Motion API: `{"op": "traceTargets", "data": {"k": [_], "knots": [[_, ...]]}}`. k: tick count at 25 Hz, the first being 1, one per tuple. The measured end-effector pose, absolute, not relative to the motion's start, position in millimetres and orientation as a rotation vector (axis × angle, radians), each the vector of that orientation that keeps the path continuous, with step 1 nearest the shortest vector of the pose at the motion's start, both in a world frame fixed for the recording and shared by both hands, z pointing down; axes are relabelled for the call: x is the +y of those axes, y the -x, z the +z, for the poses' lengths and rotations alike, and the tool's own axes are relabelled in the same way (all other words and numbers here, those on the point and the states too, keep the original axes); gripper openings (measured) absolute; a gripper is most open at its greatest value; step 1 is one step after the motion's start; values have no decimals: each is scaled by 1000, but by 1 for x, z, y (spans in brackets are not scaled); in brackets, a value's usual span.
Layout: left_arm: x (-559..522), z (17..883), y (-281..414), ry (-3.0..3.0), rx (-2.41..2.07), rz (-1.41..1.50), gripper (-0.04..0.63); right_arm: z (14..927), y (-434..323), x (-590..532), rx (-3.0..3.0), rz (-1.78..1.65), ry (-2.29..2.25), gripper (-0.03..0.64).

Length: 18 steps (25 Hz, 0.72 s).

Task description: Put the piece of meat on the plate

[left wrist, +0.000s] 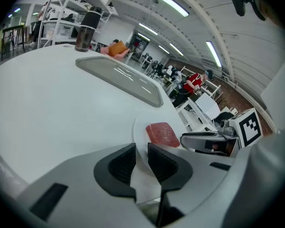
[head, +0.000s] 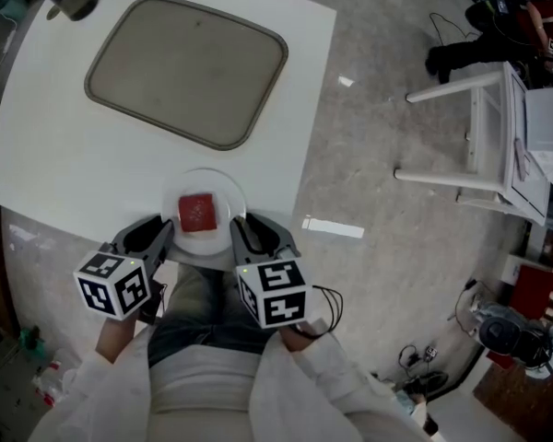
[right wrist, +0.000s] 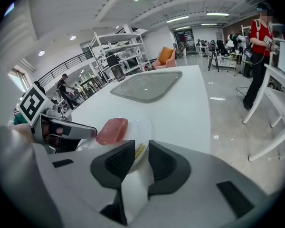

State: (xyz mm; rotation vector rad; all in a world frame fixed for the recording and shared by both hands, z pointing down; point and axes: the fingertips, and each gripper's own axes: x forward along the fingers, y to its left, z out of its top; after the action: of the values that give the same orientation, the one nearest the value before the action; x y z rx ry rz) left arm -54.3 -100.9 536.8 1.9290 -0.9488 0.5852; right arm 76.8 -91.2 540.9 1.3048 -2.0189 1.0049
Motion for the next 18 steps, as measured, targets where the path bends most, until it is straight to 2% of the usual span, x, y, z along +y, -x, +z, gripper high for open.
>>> {"op": "traceTargets", "data": {"k": [18], "knots": [[-99,530,52,-1900,-970,600,81,535,-81,-89,-1993,1039,-1286,84]]}}
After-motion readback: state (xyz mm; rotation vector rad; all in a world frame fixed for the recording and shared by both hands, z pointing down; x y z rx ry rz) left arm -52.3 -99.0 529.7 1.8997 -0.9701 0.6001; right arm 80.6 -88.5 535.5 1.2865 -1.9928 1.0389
